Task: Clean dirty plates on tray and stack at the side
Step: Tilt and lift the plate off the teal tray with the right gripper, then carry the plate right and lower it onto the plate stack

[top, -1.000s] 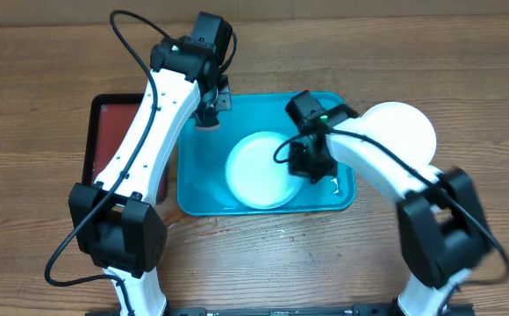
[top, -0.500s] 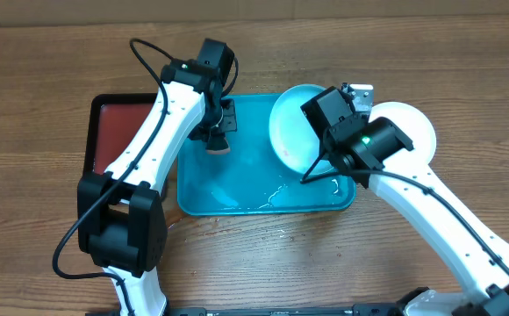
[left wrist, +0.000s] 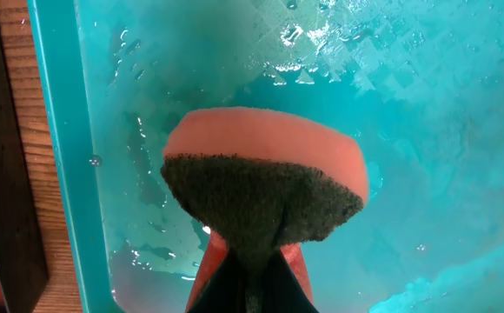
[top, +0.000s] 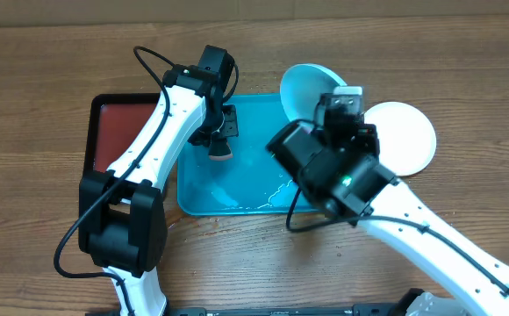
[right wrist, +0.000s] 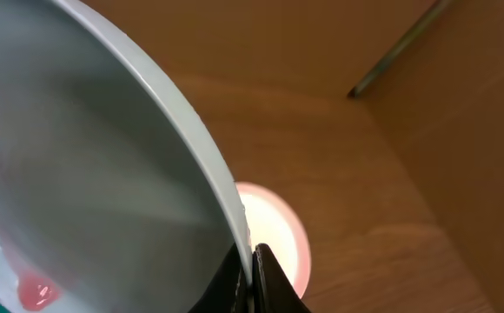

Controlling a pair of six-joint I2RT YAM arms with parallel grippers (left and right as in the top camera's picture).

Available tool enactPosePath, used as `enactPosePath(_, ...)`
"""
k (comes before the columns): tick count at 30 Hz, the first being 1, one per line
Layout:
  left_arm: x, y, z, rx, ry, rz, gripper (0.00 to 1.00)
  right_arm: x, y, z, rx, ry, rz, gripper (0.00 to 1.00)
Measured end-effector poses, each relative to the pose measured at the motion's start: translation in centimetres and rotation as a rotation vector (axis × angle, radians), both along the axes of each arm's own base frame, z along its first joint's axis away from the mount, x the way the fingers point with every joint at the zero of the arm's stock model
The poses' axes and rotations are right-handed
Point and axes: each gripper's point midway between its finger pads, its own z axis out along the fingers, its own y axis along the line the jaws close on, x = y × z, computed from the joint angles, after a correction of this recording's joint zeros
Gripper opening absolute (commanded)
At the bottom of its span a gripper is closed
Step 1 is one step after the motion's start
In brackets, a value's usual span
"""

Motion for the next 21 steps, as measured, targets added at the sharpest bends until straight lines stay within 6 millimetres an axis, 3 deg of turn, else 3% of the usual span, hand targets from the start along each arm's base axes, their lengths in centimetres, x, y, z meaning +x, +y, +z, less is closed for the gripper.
enactPosePath(5, 0.1, 0.0, 0.0, -0.001, -0.004, 0.0, 0.04, -1.1, 1.1, 3.1, -0.119, -0.146, 0.007, 0.04)
enactPosePath(9, 0.1, 0.0, 0.0, -0.001, -0.003, 0.0, 0.04, -1.6, 1.3, 4.4, -0.165, -0.207, -0.003, 0.04)
enactPosePath(21, 0.1, 0.0, 0.0, -0.001, -0.004, 0.0, 0.04, -1.6, 1.0, 4.7, -0.179, -0.222, -0.015, 0.04)
